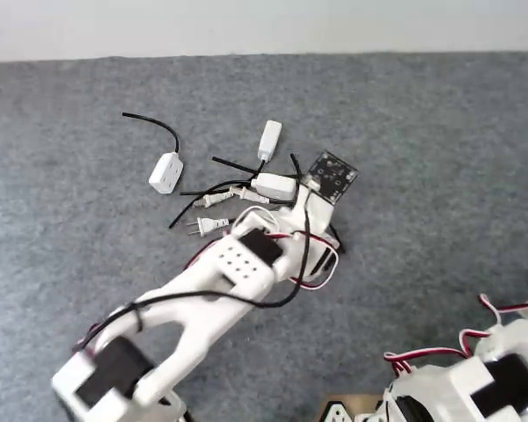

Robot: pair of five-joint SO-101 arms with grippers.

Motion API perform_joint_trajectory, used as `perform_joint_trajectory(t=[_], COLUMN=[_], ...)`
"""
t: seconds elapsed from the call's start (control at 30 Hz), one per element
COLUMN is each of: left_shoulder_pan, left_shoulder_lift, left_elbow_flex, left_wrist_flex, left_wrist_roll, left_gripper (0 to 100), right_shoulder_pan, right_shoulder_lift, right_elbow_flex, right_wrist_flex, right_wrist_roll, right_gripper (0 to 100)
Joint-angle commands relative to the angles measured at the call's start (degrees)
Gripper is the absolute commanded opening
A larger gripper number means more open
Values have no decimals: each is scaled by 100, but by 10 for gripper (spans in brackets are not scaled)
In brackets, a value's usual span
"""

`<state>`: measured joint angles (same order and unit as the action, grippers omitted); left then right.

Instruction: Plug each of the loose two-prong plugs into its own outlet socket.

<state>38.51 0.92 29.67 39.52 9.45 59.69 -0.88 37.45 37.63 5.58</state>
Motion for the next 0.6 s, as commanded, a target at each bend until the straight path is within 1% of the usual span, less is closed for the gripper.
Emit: perform_joint_trajectory(t=[0.0,0.13,0.27,0.4,0.57], left_shoulder_pan=[62,62,-26,-123,-246], left_shoulder_lift=[782,1415,1785,1609,897], left_elbow_flex=[-637,-1191,-1455,-1341,-813], left_wrist_flex=[97,457,747,1073,1090], left_wrist_roll=[53,79,404,422,791], left_gripper=[100,70,66,66,66], right_shoulder_pan=[-31,-40,-40,-40,-40], right_shoulder_lift=[-40,-40,-40,-40,-31], right_elbow_flex=[-53,-53,-53,-53,62], right_wrist_flex=[-163,-163,-163,-171,-444], right_wrist_roll=[62,44,44,44,44], right_gripper=[62,62,62,62,62])
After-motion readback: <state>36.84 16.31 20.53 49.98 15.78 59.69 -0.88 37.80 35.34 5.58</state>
